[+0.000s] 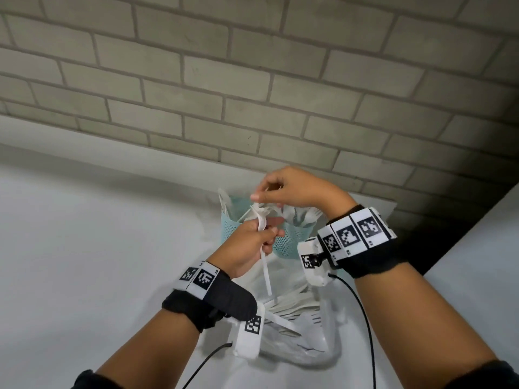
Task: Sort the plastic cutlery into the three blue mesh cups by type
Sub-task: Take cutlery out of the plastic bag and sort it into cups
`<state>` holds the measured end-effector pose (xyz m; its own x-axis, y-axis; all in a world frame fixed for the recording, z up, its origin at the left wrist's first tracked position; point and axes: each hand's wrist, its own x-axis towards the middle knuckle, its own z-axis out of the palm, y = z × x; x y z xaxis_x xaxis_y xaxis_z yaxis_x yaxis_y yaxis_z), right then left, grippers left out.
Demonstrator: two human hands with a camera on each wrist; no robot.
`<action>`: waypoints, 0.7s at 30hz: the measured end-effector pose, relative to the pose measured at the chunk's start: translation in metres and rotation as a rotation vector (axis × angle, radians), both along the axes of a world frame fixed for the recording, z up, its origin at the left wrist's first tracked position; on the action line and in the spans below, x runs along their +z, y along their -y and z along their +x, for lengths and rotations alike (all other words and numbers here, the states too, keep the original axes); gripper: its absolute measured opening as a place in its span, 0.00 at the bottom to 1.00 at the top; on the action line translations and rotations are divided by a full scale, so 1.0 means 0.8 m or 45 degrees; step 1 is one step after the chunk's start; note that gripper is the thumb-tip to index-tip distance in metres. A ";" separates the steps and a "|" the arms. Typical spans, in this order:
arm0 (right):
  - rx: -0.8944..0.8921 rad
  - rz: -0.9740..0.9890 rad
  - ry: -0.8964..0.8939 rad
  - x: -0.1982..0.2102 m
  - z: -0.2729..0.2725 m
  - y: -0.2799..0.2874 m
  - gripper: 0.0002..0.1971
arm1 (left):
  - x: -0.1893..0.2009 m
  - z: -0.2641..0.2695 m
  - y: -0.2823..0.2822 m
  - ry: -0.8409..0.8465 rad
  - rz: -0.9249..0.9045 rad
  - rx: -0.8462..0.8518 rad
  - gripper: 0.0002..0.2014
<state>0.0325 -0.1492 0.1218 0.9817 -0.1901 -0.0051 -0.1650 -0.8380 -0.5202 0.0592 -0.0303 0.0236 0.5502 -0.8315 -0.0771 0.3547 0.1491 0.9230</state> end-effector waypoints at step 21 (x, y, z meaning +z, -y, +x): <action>-0.837 -0.412 0.735 -0.061 -0.071 0.057 0.10 | -0.029 -0.041 0.002 1.345 0.858 -0.397 0.11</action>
<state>-0.0244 -0.1951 0.0726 0.5104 -0.6158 0.6002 -0.4466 -0.7863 -0.4270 0.0264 -0.0321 0.0003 0.3922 -0.9026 -0.1778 -0.6538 -0.4094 0.6363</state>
